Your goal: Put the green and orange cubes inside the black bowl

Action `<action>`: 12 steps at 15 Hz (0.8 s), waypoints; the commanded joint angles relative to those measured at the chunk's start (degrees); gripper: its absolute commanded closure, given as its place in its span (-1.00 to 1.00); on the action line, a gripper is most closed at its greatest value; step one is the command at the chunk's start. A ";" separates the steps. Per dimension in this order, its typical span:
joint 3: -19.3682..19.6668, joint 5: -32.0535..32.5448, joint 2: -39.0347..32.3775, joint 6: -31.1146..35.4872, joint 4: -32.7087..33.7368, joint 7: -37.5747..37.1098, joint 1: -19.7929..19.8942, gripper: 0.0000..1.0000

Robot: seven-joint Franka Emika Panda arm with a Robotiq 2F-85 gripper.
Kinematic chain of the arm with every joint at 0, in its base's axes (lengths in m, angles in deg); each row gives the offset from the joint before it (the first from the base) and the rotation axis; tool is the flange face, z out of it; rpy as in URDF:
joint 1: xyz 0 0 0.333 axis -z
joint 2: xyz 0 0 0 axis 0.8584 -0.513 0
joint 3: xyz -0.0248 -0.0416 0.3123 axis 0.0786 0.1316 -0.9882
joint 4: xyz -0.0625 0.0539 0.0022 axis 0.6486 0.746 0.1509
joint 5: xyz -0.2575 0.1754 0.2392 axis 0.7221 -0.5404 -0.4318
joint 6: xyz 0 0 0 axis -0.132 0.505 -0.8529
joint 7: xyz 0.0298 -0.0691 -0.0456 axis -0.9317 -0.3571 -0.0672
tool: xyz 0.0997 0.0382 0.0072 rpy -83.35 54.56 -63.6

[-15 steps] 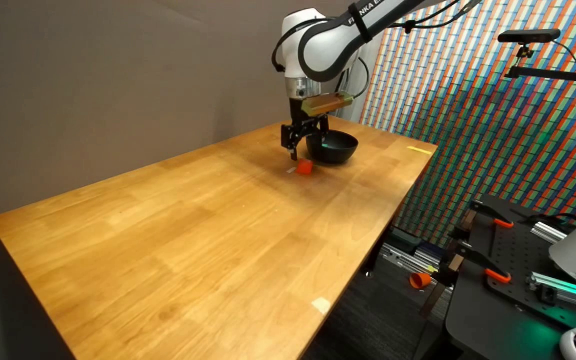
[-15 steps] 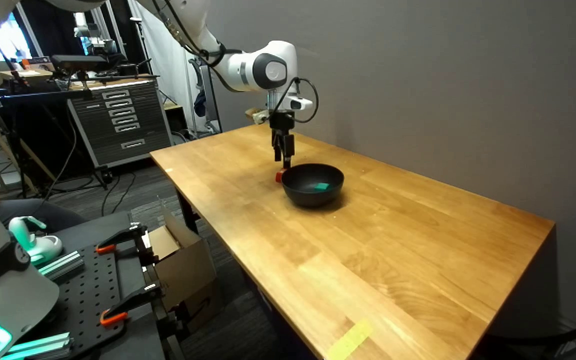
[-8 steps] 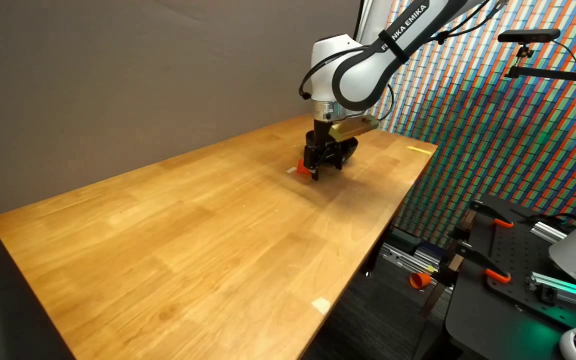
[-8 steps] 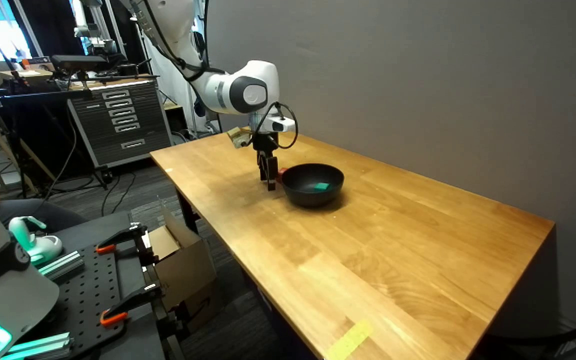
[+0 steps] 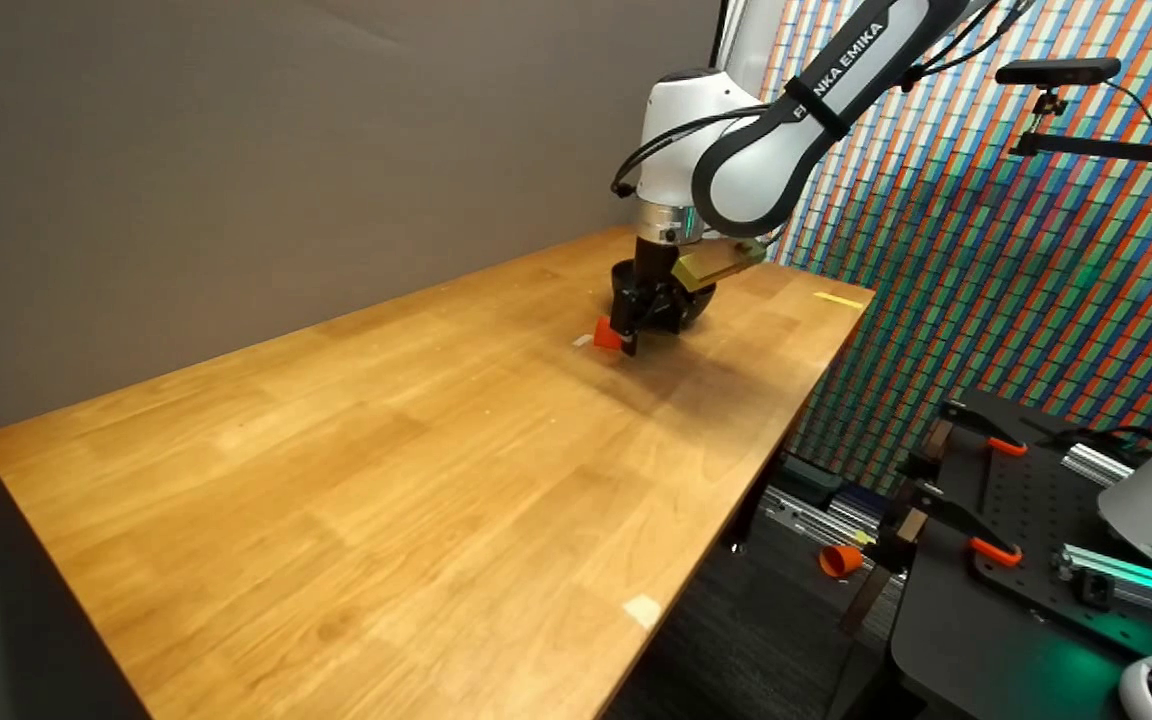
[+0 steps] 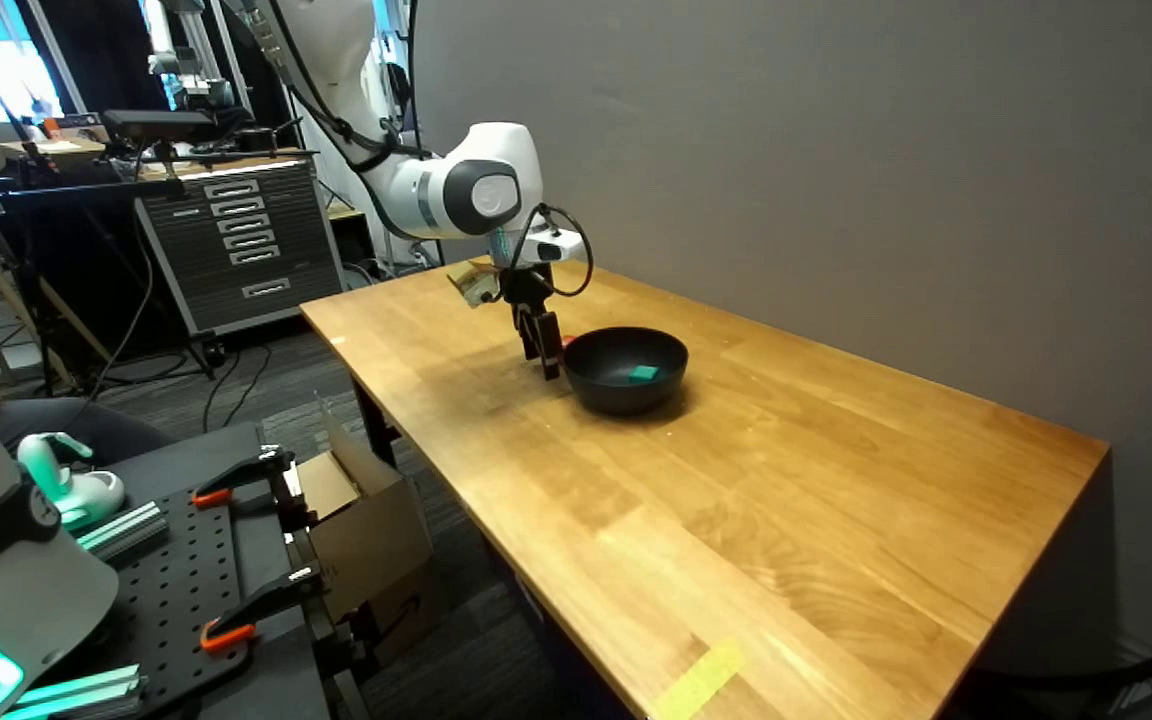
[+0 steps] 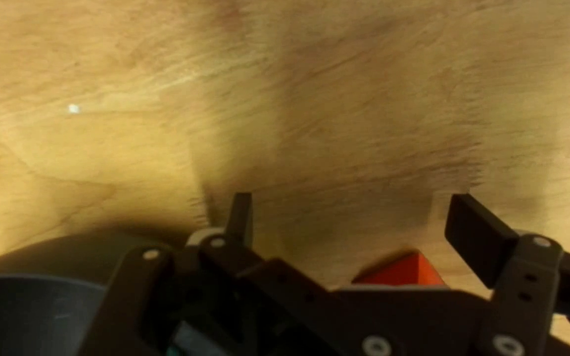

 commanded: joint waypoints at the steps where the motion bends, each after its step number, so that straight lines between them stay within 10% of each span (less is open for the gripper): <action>1: 0.61 0.28 -0.26 2.66 0.91 2.20 -0.35 -1.00; 11: -0.02 -0.25 -6.09 2.75 9.27 8.60 0.45 -1.00; 12: -0.01 -0.27 -6.66 2.79 10.08 9.11 0.48 -0.56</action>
